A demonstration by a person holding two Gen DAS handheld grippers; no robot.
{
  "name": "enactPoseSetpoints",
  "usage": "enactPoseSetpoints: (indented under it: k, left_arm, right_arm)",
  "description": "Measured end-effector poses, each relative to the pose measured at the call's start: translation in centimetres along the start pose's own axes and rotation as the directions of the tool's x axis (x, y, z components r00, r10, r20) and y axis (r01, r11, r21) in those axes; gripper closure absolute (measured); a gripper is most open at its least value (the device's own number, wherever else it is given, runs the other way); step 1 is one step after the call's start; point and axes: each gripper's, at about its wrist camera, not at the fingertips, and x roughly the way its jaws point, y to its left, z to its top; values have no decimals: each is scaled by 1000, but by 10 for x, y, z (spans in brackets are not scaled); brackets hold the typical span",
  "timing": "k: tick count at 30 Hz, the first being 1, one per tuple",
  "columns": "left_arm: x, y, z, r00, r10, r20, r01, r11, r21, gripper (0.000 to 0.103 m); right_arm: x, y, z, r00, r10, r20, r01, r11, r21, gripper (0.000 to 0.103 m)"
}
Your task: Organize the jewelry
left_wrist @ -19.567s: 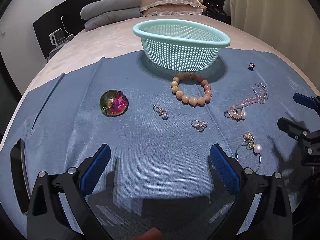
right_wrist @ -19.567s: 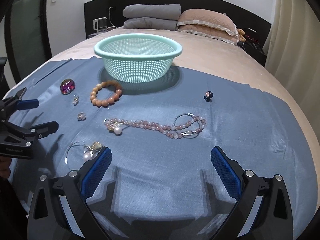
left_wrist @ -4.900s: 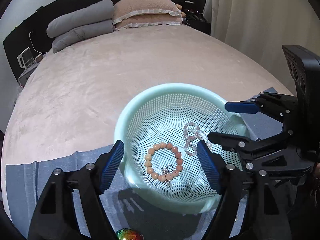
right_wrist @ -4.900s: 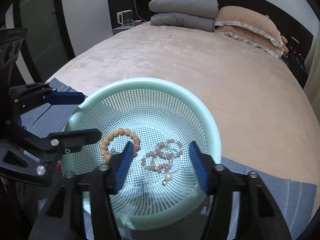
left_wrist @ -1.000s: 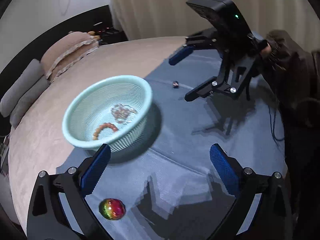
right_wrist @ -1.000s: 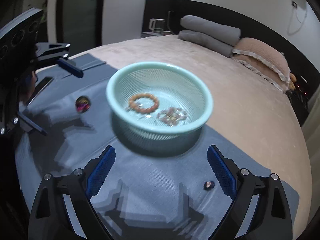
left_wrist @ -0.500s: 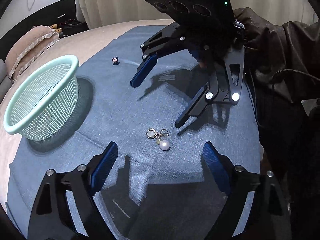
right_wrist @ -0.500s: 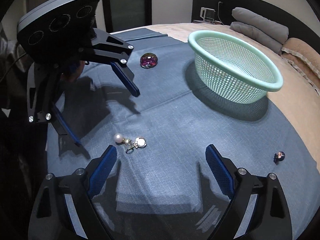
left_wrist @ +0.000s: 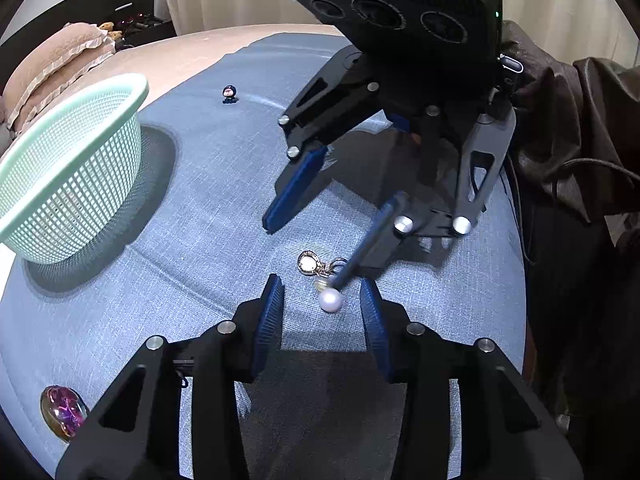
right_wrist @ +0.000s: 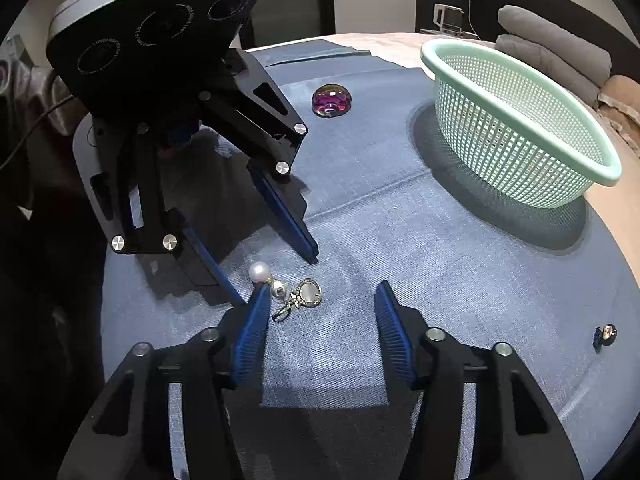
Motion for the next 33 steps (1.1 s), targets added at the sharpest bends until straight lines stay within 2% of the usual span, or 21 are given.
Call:
enactPoseSetpoints:
  k: [3, 5, 8, 14, 19, 24, 27, 30, 33]
  left_arm:
    - [0, 0, -1, 1000, 3, -2, -3, 1000, -3, 75]
    - [1, 1, 1, 1000, 21, -1, -21, 1000, -9, 85]
    - [4, 2, 4, 999, 42, 5, -41, 998, -41, 88]
    - [6, 6, 5, 996, 86, 38, -80, 988, -133, 91]
    - [-3, 12, -7, 988, 137, 76, -109, 949, -297, 91]
    - [-28, 22, -17, 967, 222, 126, -143, 879, -455, 91]
    - [-52, 28, -11, 954, 257, 152, -157, 866, -475, 91]
    - [-79, 39, -4, 935, 305, 182, -183, 853, -488, 91]
    - [-104, 58, 13, 908, 369, 199, -237, 843, -483, 91]
  right_arm:
    - [-4, -3, -6, 1000, -1, 5, 0, 1000, 31, 85]
    - [-4, 2, -6, 1000, -18, 8, 18, 1000, 22, 90]
    - [-5, 9, -8, 999, -39, 10, 39, 999, 17, 99]
    - [-21, 2, -21, 997, -73, 33, 70, 994, 83, 101]
    - [-37, -5, -33, 990, -116, 75, 102, 981, 162, 101]
    - [-75, -11, -35, 971, -173, 167, 136, 968, 212, 101]
    - [-100, -17, -18, 952, -215, 219, 173, 965, 198, 101]
    - [-124, -25, 6, 933, -235, 274, 192, 966, 175, 101]
    - [-145, -30, 38, 913, -242, 330, 215, 970, 115, 101]
